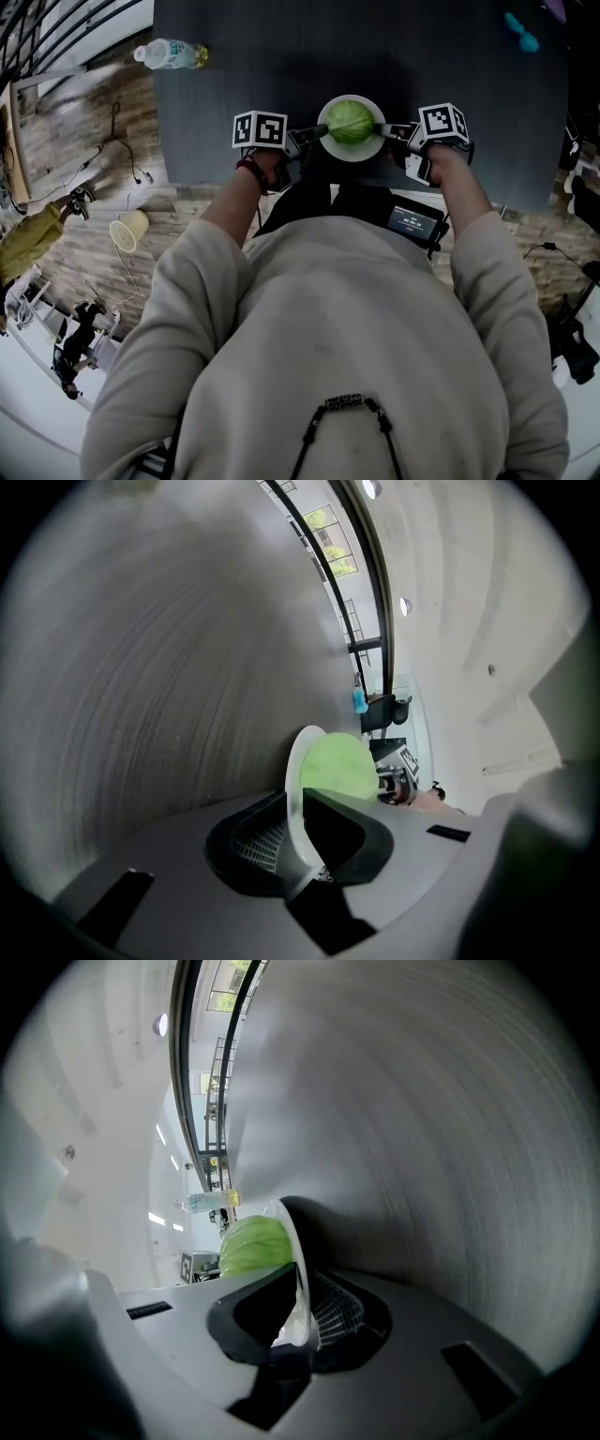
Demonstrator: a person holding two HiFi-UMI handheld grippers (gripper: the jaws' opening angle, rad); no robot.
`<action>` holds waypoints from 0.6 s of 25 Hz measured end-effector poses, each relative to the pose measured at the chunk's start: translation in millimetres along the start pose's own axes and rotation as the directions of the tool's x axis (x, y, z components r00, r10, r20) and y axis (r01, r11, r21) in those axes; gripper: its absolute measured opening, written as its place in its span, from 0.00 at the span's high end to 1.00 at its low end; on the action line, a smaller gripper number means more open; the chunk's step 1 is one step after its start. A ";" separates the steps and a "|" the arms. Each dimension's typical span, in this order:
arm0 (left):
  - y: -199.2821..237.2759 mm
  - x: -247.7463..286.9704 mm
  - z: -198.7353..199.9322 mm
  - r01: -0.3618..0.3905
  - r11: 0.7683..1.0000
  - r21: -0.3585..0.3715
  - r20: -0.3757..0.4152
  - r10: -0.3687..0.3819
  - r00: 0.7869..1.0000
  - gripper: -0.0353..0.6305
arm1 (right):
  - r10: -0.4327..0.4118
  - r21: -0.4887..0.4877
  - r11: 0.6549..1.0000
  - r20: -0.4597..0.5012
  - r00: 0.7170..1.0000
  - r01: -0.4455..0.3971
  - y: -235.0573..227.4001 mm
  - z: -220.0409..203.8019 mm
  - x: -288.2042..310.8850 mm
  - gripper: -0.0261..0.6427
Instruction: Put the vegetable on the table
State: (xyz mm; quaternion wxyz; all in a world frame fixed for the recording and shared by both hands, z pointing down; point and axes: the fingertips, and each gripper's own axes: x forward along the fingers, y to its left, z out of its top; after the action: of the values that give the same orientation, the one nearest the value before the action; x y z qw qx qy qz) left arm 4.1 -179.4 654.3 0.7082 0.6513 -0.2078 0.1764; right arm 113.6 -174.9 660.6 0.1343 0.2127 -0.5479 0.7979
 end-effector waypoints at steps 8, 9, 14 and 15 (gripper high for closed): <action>-0.2 -3.9 -4.6 -0.031 0.997 0.066 -0.010 0.032 0.999 0.80 | -0.074 -0.049 0.996 -0.009 0.997 0.073 -2.1 -3.3 -3.9 0.84; -0.6 -3.9 -3.8 -0.029 0.997 0.067 -0.004 0.029 1.000 0.80 | -0.084 -0.057 0.995 -0.012 0.996 0.084 -2.5 -3.0 -4.4 0.83; -3.4 -8.4 -7.2 -0.002 0.997 0.078 0.004 0.002 1.000 0.76 | -0.116 -0.080 0.990 -0.014 0.993 0.115 -1.7 -5.3 -5.5 0.80; -4.9 -9.5 -7.5 0.009 0.997 0.079 0.004 -0.009 1.000 0.74 | -0.117 -0.082 0.990 -0.011 0.993 0.116 -1.2 -5.2 -6.2 0.79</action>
State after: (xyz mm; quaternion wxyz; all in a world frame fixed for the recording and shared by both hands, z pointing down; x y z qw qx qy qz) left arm -1.0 -172.2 644.7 0.6823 0.6800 -0.1994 0.1797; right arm 118.5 -169.5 657.0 0.1936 0.2323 -0.5653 0.7674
